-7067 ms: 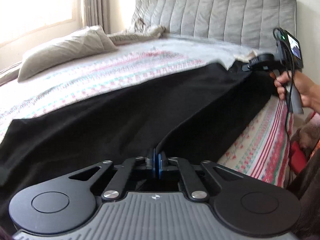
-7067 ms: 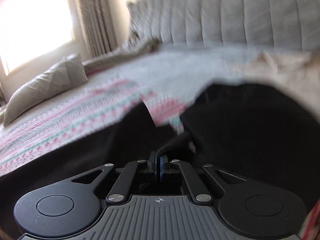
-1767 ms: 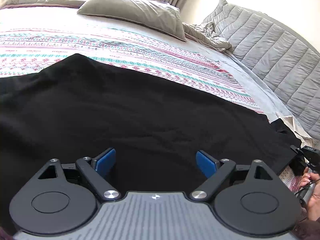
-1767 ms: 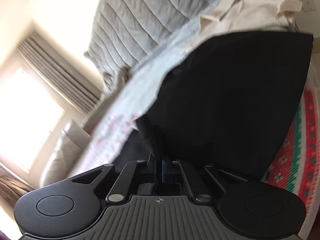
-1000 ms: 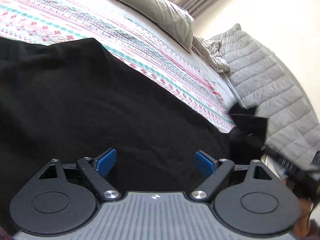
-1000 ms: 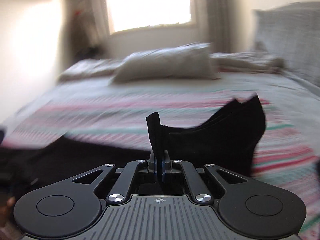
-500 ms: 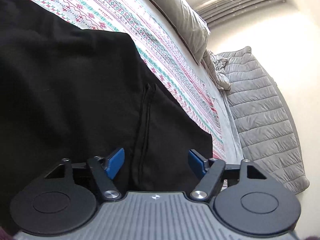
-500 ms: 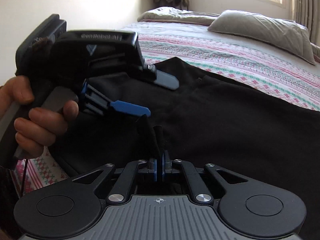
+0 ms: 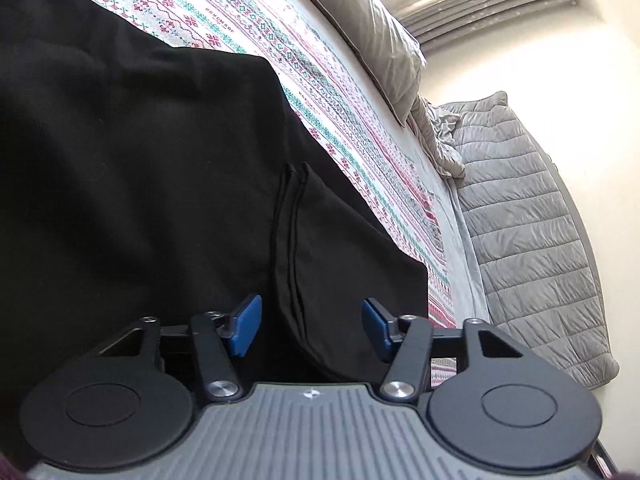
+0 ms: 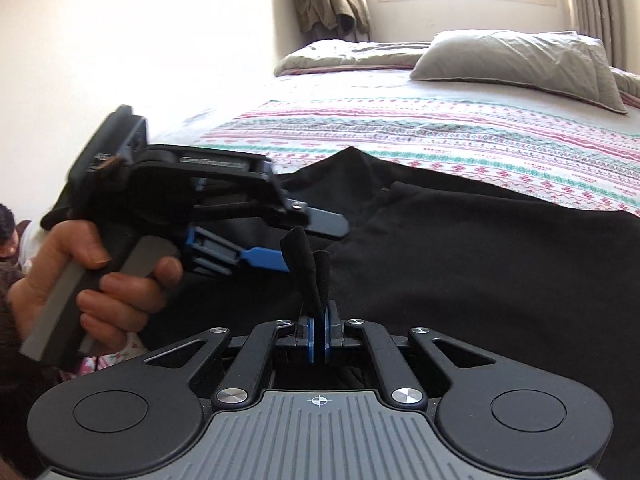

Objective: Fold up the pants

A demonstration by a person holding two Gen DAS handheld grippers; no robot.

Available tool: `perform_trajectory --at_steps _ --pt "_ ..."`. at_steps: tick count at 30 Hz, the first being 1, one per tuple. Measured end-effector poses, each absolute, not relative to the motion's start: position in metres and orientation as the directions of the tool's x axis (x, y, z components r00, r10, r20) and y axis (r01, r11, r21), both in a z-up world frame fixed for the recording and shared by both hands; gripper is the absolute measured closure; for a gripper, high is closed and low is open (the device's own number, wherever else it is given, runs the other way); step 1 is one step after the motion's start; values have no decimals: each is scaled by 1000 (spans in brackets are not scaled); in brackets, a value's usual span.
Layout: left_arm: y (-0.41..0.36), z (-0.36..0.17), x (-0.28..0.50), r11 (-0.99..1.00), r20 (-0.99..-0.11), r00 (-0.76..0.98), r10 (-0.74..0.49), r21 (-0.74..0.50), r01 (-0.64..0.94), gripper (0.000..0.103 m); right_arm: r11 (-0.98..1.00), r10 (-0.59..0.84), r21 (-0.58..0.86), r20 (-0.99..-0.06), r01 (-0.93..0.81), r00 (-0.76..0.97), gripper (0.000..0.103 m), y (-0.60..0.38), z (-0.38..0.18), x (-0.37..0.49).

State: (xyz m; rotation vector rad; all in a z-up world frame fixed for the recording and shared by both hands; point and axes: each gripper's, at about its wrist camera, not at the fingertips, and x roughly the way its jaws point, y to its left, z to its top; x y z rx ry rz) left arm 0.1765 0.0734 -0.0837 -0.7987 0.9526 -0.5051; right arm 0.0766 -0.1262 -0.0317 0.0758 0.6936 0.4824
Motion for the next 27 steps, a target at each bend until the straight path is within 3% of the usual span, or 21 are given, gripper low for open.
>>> perform_trajectory --at_steps 5,8,13,15,18,23,27 --pt "65 -85 180 642 -530 529 -663 -766 37 69 865 491 237 -582 -442 648 99 -122 -28 68" --pt "60 -84 181 686 -552 559 -619 -726 42 97 851 511 244 -583 -464 631 98 -119 -27 63" --pt "54 -72 172 779 -583 606 -541 -619 99 97 842 523 259 -606 -473 599 87 -122 -27 64" --pt "53 -64 167 826 -599 630 -494 -548 127 97 836 539 290 -593 -466 599 66 -130 -23 63" --pt "56 -56 162 875 -614 657 -436 -460 151 97 834 548 321 -565 -448 617 48 -143 -19 62" --pt "72 -50 160 931 -644 692 -327 -346 119 97 873 488 317 -569 -371 663 35 -159 -20 64" --pt "87 -43 157 962 -653 720 -236 -262 79 97 928 374 248 -612 -279 697 35 -167 -27 69"
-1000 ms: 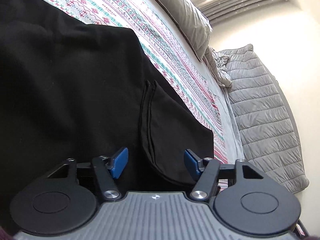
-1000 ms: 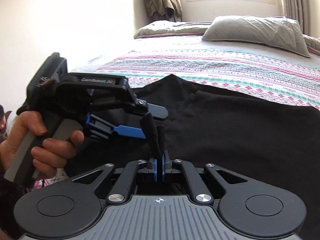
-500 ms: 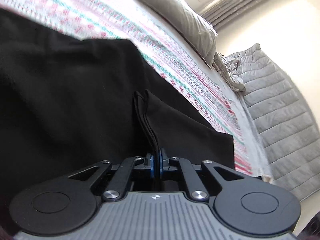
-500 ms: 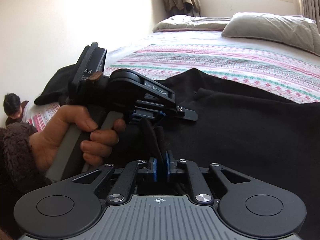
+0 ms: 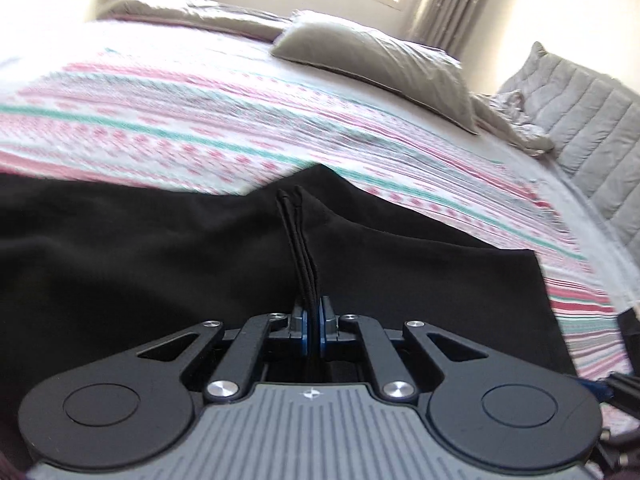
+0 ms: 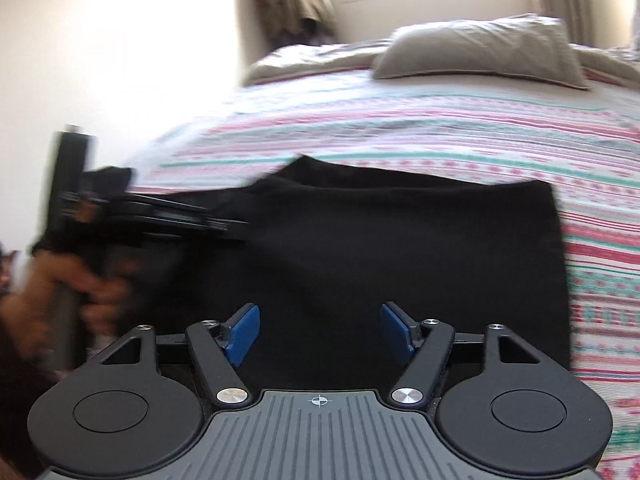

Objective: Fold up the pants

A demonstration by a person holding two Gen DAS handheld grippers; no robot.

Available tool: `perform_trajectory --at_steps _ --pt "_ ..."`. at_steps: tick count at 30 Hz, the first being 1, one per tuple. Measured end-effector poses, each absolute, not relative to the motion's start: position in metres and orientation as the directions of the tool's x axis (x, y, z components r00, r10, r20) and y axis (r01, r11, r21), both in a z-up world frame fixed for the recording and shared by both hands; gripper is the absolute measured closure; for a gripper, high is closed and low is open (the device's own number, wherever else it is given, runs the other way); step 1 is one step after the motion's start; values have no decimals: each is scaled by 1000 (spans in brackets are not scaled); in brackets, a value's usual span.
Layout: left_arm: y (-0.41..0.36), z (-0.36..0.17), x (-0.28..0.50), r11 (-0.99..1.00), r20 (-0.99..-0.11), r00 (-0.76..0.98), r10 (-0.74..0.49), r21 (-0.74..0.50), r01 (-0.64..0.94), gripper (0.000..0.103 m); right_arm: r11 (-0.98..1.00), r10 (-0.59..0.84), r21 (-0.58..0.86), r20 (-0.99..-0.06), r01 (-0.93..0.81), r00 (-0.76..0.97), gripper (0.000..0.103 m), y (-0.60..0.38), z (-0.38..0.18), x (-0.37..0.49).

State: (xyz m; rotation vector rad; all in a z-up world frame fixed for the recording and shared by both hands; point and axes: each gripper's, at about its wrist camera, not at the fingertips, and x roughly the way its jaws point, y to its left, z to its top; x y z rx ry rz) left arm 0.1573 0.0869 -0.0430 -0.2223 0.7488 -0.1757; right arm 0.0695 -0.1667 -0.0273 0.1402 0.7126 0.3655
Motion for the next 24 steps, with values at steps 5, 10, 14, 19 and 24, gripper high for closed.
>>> perform_trajectory --at_steps 5,10,14,19,24 --pt "118 -33 155 986 -641 760 -106 -169 -4 97 960 279 204 -659 -191 699 35 -175 -39 81" --pt "158 -32 153 982 -651 759 -9 -148 -116 97 967 252 198 -670 -159 699 35 -178 -43 89" --pt "189 -28 150 972 -648 759 60 -134 -191 97 971 238 171 -671 -165 702 33 -174 -45 93" --pt "211 -24 144 956 -636 749 186 -58 -287 97 971 237 156 -679 -180 695 32 -166 -47 99" --pt "238 -21 136 933 -629 738 246 -53 -356 97 971 236 146 -684 -187 690 32 -158 -48 102"
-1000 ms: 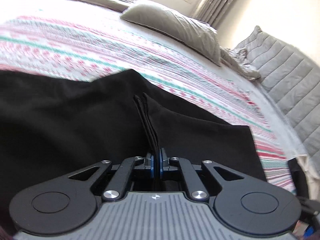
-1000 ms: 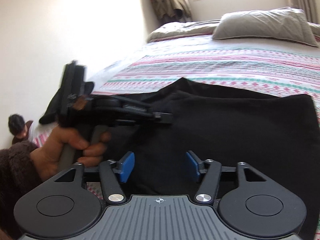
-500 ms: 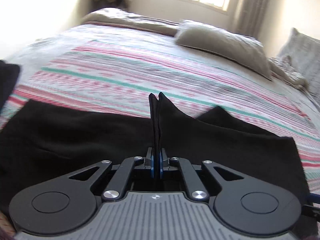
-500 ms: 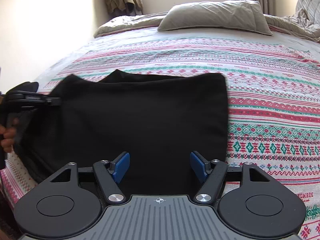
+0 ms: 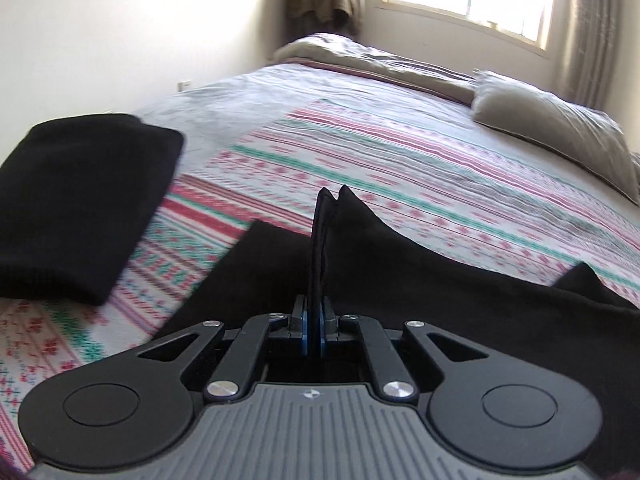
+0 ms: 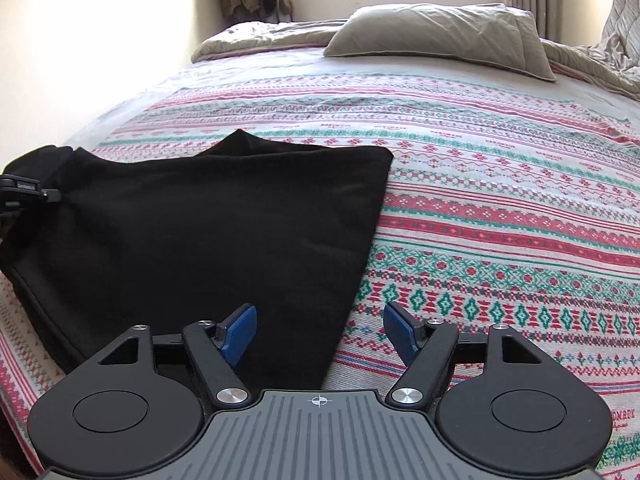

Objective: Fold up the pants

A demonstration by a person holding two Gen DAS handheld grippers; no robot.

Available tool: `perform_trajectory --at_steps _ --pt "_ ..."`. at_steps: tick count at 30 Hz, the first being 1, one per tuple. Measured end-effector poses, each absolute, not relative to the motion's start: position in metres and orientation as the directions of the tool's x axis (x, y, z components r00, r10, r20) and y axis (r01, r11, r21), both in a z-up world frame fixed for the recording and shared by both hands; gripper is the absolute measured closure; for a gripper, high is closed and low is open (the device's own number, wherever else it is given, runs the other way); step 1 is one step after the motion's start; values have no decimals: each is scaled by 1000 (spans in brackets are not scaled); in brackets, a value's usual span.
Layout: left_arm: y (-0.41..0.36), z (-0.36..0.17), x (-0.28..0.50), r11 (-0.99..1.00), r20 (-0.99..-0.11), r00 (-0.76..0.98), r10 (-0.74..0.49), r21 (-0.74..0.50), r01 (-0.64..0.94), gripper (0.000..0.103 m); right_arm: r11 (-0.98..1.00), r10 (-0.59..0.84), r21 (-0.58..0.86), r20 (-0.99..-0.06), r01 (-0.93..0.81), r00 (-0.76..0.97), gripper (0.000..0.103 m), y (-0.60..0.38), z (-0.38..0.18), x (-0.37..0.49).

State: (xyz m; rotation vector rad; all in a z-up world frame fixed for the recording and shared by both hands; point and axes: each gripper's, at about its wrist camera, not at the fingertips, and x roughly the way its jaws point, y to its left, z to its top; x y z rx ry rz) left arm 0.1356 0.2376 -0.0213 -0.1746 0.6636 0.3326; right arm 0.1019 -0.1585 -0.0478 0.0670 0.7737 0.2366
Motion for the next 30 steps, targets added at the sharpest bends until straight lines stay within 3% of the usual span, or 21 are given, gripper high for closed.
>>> perform_trajectory --at_steps 7,11,13,15,24,30 --pt "253 -22 131 913 -610 731 304 -31 -406 94 971 235 143 -698 -190 676 31 -154 -52 107" --pt "246 -15 124 891 -570 719 398 55 -450 73 972 232 138 -703 -190 672 30 -151 -53 109" --pt "242 -10 117 909 -570 747 344 1 -417 57 972 231 136 -704 -192 671 29 -150 -53 110" --pt "235 -6 112 923 -570 767 294 -39 -383 50 972 231 132 -705 -196 671 28 -149 -53 111" --pt "178 -6 103 982 -589 803 91 -83 -172 45 965 262 171 -716 -201 648 28 -152 -53 112" --pt "143 -11 99 996 -584 811 -4 -72 -47 34 948 319 250 -724 -198 612 28 -157 -51 108"
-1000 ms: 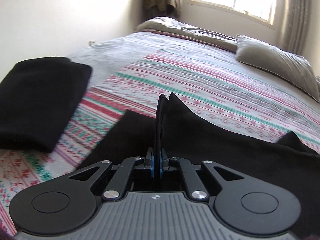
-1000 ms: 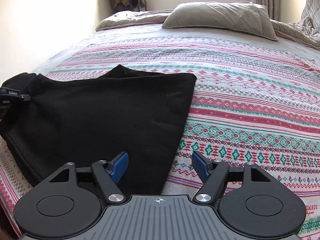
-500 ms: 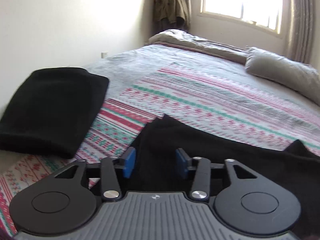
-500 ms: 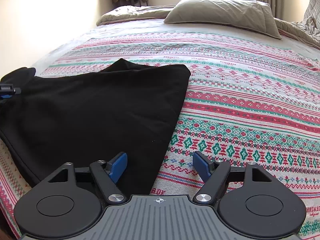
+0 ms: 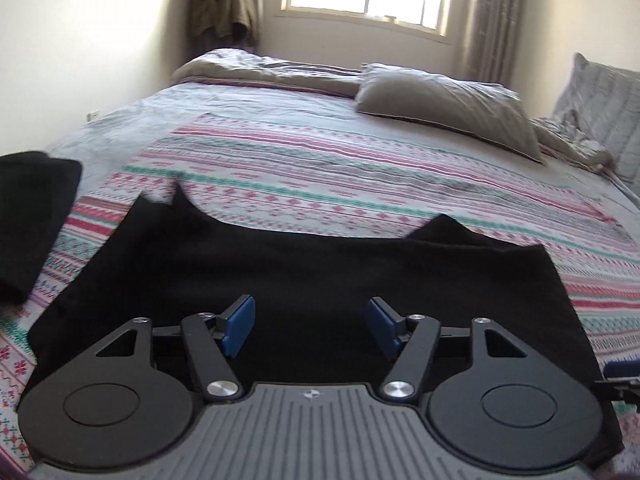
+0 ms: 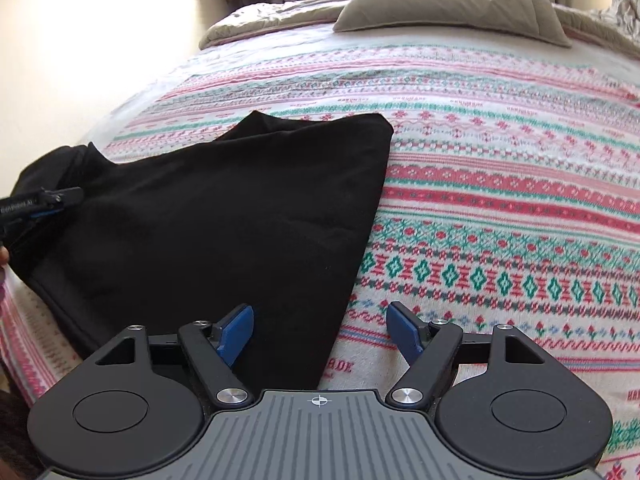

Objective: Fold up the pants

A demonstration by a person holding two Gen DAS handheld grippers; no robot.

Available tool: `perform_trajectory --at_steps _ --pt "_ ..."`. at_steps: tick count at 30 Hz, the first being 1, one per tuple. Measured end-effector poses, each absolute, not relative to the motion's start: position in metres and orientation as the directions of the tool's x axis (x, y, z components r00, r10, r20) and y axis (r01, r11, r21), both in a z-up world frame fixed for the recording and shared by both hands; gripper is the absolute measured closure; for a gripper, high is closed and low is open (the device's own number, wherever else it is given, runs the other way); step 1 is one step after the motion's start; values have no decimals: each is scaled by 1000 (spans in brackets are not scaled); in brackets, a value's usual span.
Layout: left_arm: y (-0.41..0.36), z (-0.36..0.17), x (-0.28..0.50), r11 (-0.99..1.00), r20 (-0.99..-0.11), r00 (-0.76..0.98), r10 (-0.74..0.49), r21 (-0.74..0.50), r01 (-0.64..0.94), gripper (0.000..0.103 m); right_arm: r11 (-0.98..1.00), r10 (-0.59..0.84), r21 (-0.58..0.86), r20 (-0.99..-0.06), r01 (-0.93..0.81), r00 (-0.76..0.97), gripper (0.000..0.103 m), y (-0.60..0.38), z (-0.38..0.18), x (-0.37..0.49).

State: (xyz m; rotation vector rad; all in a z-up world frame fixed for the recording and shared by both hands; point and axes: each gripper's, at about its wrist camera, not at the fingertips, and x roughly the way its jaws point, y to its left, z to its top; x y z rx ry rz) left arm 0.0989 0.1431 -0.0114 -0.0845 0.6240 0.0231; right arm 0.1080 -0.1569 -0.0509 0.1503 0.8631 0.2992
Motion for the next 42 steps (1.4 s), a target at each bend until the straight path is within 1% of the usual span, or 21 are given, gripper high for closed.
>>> perform_trajectory --at_steps 2,4,6,7,9,12,13,16,18,20,23,26,29,31,34,37,42 --pt "131 -13 97 998 -584 811 -32 -66 -8 31 940 341 279 -728 -197 595 29 -159 -51 106" --pt "119 -16 95 997 -586 807 -72 -68 39 28 929 368 314 -729 -196 577 31 -160 -50 104" --pt "107 -20 93 994 -593 797 -113 -72 88 22 917 397 342 -733 -205 552 38 -160 -49 102" --pt "101 -23 92 991 -596 792 -132 -71 111 21 912 409 352 -735 -211 541 40 -159 -49 101" --pt "88 -28 90 985 -606 778 -165 -64 160 18 902 430 367 -742 -225 514 48 -157 -50 98" --pt "71 -37 87 971 -619 756 -214 -50 233 15 889 457 397 -747 -227 482 51 -156 -52 94" --pt "66 -39 87 965 -623 748 -228 -44 257 14 888 460 400 -749 -229 477 52 -157 -52 93" --pt "51 -47 84 947 -632 731 -259 -16 322 13 879 476 422 -751 -222 457 59 -161 -53 89" --pt "42 -53 83 935 -641 719 -268 7 355 13 865 500 457 -749 -207 434 67 -166 -54 89" --pt "35 -57 82 921 -652 705 -280 24 388 13 843 535 502 -744 -192 401 72 -171 -58 90" --pt "28 -60 74 893 -657 685 -314 40 447 13 815 574 551 -727 -178 378 77 -177 -61 89" --pt "22 -56 65 860 -643 676 -359 54 508 13 772 622 617 -686 -152 376 82 -186 -59 89" --pt "13 -54 57 824 -623 661 -418 47 565 13 721 670 678 -632 -142 390 85 -195 -53 88" --pt "8 -55 57 807 -613 654 -444 44 589 13 689 698 710 -596 -145 398 85 -198 -48 88" --pt "4 -55 58 786 -603 639 -478 31 617 13 680 704 719 -583 -148 405 85 -197 -45 93" --pt "3 -53 58 759 -598 603 -528 -14 650 13 674 708 725 -577 -144 408 85 -196 -44 99" --pt "-6 -56 51 737 -595 593 -542 3 676 13 641 728 755 -544 -136 417 85 -195 -42 109"
